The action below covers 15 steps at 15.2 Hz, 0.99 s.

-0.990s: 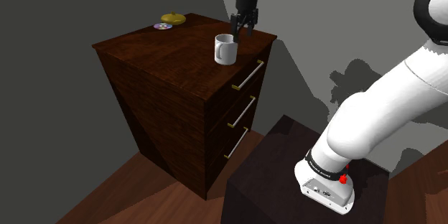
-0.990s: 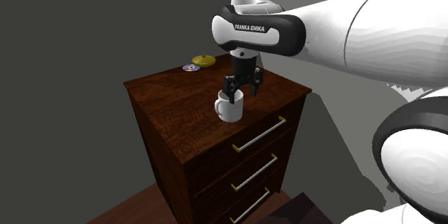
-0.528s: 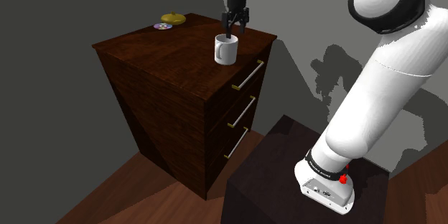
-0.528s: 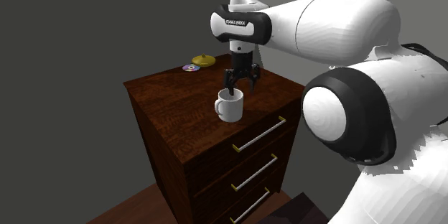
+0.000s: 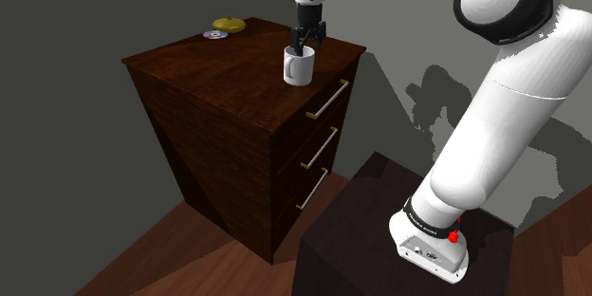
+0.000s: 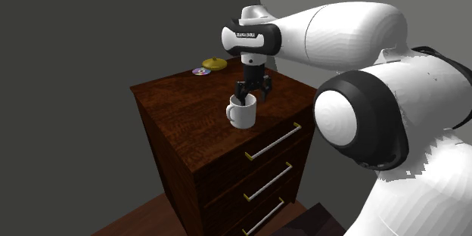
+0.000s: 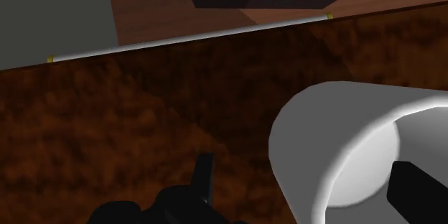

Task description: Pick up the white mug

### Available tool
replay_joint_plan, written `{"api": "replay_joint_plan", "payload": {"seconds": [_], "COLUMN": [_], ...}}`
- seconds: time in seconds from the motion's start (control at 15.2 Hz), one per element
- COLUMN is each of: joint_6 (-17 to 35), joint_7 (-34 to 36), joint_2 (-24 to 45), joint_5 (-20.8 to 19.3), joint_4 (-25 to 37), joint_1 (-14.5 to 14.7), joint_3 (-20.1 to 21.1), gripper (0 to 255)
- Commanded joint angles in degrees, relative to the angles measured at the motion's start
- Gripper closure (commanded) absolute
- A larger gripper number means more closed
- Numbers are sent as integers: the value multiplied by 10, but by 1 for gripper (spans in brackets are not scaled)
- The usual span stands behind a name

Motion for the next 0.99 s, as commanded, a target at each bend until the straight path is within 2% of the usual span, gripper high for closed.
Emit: {"api": "replay_joint_plan", "payload": {"seconds": [0.0, 0.59, 0.92], "joint_6": [4, 2, -36], "joint_7": [0, 0, 0], "joint_2": [-1, 0, 1], "joint_5": [0, 0, 0], "joint_4": [-4, -2, 38], "joint_1": [0, 0, 0], "joint_3": [0, 0, 0], "gripper": [255, 255, 255]}}
